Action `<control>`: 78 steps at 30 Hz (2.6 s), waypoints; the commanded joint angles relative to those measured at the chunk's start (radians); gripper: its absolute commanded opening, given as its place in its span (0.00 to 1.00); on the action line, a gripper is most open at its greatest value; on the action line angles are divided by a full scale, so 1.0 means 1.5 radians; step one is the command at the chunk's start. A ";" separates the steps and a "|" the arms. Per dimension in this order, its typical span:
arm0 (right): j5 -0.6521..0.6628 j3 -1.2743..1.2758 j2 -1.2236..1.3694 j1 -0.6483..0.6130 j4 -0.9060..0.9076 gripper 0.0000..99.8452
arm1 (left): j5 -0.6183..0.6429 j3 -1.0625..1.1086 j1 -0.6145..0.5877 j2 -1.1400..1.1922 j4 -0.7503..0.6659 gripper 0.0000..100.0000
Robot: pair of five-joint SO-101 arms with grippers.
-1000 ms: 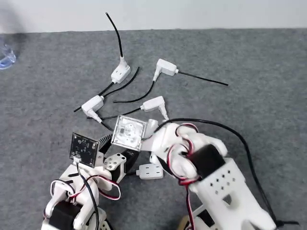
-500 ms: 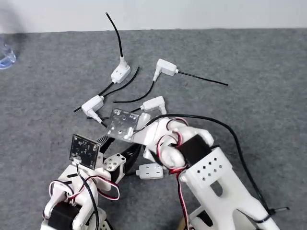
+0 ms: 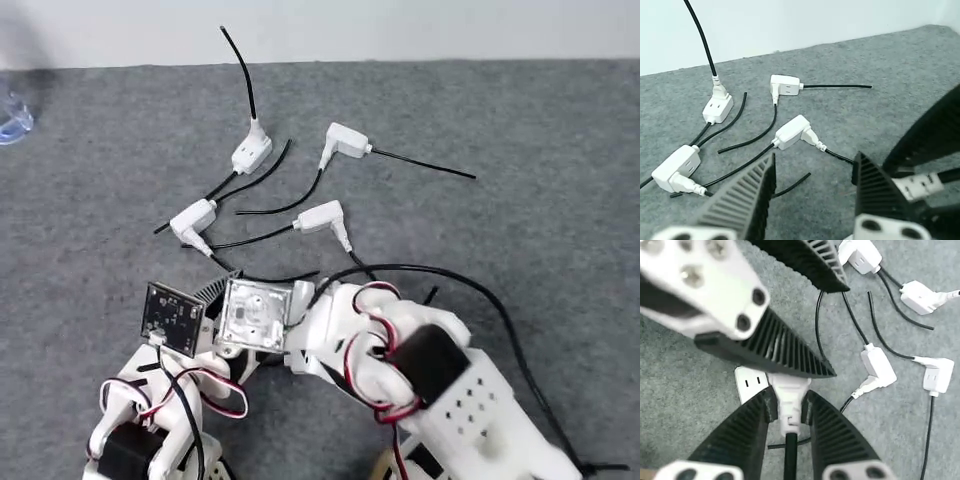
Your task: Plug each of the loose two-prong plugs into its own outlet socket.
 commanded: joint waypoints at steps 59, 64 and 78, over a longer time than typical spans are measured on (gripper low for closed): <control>0.248 -0.119 0.286 0.061 0.164 0.01 | -0.260 0.211 -0.440 -0.009 -0.044 0.23; 0.264 -0.116 0.322 0.079 0.141 0.01 | -0.272 0.211 -0.419 -0.009 -0.039 0.23; 0.282 -0.055 0.362 0.080 0.042 0.01 | -0.274 0.211 -0.419 -0.009 -0.038 0.23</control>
